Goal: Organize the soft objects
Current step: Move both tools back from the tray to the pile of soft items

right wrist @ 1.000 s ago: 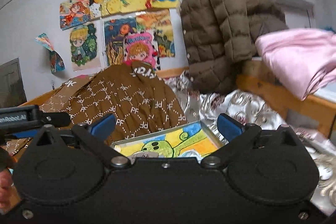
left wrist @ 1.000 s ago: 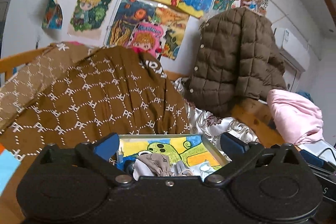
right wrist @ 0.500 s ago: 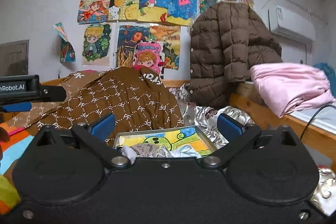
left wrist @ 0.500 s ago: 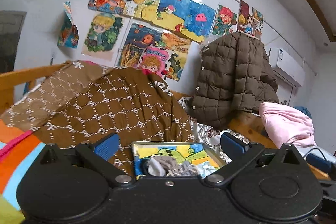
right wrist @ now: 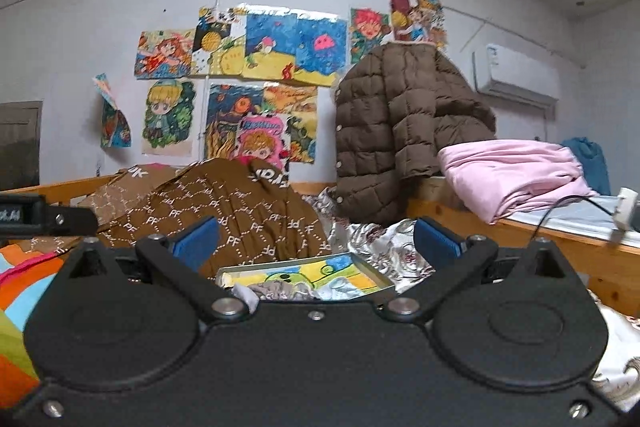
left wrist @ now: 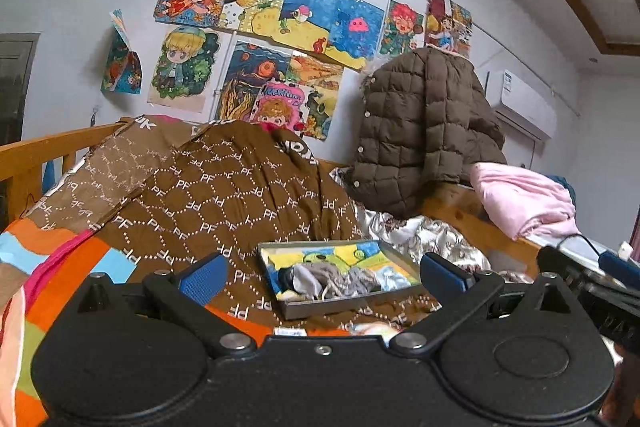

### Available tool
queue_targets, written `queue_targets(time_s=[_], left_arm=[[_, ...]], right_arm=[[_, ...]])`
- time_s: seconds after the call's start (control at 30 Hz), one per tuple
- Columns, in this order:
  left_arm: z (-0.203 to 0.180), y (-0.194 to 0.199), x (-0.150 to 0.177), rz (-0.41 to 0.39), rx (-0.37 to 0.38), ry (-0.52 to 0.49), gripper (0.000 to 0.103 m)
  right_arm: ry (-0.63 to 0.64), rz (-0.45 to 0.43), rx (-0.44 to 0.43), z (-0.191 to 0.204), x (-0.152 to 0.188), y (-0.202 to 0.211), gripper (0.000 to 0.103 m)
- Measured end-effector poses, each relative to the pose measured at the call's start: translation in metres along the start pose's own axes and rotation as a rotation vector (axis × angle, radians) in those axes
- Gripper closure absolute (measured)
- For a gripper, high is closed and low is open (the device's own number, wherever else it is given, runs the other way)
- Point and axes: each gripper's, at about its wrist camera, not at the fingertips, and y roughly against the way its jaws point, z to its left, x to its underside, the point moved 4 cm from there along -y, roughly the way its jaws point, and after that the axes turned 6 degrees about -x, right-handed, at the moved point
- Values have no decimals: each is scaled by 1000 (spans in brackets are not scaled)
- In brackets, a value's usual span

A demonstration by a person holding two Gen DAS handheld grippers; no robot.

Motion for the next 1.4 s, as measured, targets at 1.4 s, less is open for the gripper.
queue_targets(time_s=[1.4], left_arm=[[51, 2, 84, 265, -27, -258, 1]], right_arm=[[50, 165, -9, 25, 50, 6, 0]])
